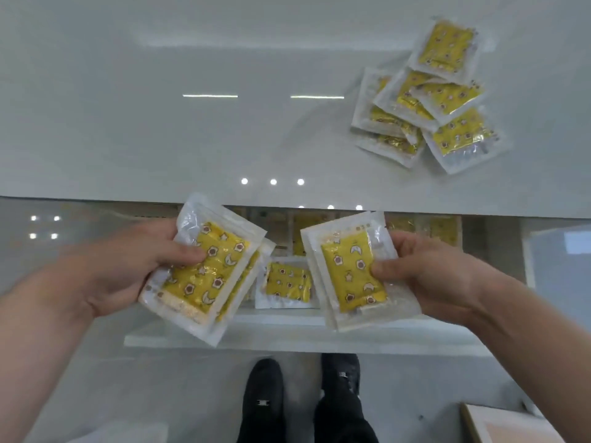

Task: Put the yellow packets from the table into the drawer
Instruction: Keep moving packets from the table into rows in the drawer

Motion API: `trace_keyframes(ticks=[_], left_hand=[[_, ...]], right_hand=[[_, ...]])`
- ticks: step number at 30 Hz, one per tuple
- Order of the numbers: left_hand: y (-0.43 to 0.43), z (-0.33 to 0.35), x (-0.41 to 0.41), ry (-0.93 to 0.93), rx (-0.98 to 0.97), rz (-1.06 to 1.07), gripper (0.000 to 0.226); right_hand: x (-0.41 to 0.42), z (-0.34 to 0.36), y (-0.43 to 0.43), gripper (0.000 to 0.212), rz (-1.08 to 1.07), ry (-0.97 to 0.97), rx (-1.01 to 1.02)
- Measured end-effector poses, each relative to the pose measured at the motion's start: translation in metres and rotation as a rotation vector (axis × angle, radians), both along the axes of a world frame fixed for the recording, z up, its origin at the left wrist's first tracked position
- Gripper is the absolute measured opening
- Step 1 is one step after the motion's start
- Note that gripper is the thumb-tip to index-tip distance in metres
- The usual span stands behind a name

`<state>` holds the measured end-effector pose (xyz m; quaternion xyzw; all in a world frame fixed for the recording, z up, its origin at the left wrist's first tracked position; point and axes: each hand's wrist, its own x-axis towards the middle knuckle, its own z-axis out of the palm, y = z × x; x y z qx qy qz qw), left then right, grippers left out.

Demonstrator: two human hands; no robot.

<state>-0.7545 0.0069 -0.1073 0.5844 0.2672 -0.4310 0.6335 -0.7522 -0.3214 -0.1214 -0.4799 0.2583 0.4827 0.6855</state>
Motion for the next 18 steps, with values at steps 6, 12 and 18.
trace_keyframes(ticks=[6, 12, 18], left_hand=[[-0.012, -0.063, -0.008, -0.010, 0.432, 0.196, 0.054], [-0.041, -0.119, 0.013, -0.079, 0.754, 0.292, 0.040], [-0.034, -0.140, 0.033, -0.132, 0.958, 0.175, 0.015]], right_hand=[[-0.002, -0.062, 0.040, 0.041, -0.030, 0.059, -0.320], [0.032, -0.099, 0.075, 0.026, -0.109, 0.073, -0.479], [0.043, -0.123, 0.107, 0.039, -0.034, 0.029, -0.535]])
